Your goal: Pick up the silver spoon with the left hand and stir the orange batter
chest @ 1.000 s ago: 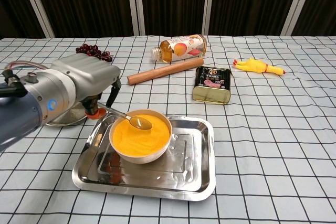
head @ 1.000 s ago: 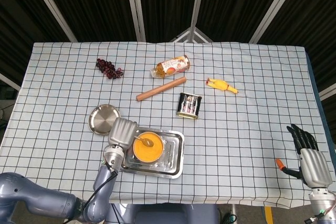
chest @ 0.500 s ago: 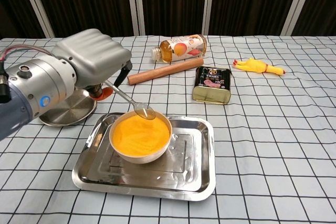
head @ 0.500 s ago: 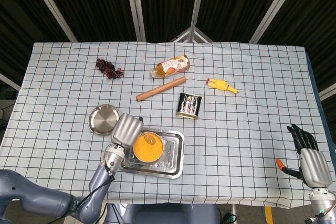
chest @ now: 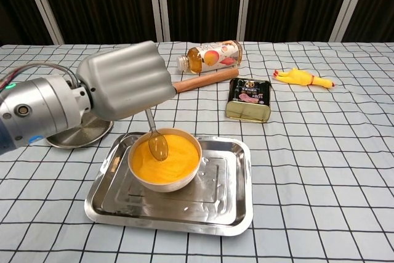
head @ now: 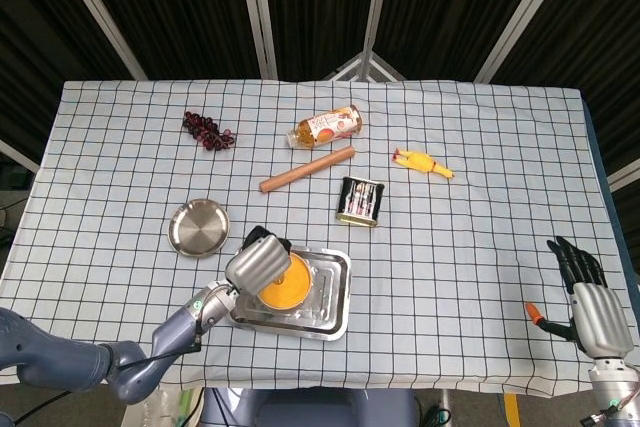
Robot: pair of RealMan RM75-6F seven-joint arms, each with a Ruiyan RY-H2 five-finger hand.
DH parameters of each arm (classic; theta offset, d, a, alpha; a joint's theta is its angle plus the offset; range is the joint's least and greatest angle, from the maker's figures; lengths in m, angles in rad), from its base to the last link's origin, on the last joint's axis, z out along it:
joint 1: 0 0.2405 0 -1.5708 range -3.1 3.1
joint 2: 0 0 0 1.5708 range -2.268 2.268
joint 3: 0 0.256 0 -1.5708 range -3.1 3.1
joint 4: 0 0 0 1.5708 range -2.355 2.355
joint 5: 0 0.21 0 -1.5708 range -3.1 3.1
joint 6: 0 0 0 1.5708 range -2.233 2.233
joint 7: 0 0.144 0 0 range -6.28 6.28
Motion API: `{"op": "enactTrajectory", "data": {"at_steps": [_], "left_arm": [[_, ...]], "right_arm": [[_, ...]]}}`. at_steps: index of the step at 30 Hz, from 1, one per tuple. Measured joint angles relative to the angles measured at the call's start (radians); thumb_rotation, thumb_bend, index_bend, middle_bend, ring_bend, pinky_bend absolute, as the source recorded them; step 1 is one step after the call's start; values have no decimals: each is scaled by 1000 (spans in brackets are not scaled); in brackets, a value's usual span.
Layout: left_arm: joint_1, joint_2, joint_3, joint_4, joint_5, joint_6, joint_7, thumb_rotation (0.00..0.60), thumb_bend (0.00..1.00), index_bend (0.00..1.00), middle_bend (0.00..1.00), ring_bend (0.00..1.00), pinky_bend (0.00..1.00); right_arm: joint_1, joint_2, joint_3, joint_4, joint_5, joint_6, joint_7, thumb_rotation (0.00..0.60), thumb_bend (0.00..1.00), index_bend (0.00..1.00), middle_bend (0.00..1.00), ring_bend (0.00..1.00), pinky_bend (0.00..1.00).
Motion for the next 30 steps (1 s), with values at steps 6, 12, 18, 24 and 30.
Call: {"op": "enactTrajectory", "data": {"at_steps": [6, 12, 18, 24, 30], "left_arm": [[-10, 15, -14, 29, 12, -33, 22, 600, 573, 780, 1000, 1000, 1000], [-10, 17, -43, 44, 12, -48, 27, 600, 573, 780, 1000, 1000, 1000], [-8, 19, -62, 50, 34, -55, 19, 600, 573, 780, 1000, 1000, 1000], [-9, 15, -68, 61, 41, -86, 25, 600, 573, 780, 1000, 1000, 1000], [-15, 8, -67, 76, 50, -125, 44, 600, 573, 780, 1000, 1000, 1000]], "right_arm": [[0, 2, 0, -1, 0, -1, 7, 600, 339, 0, 0, 0, 0], [0, 4, 0, -2, 0, -2, 8, 600, 339, 0, 0, 0, 0], [0, 4, -1, -3, -1, -3, 9, 600, 339, 0, 0, 0, 0], [0, 4, 0, -4, -1, -2, 10, 600, 338, 0, 0, 0, 0], [0, 6, 0, -4, -2, -2, 15, 600, 340, 0, 0, 0, 0]]}}
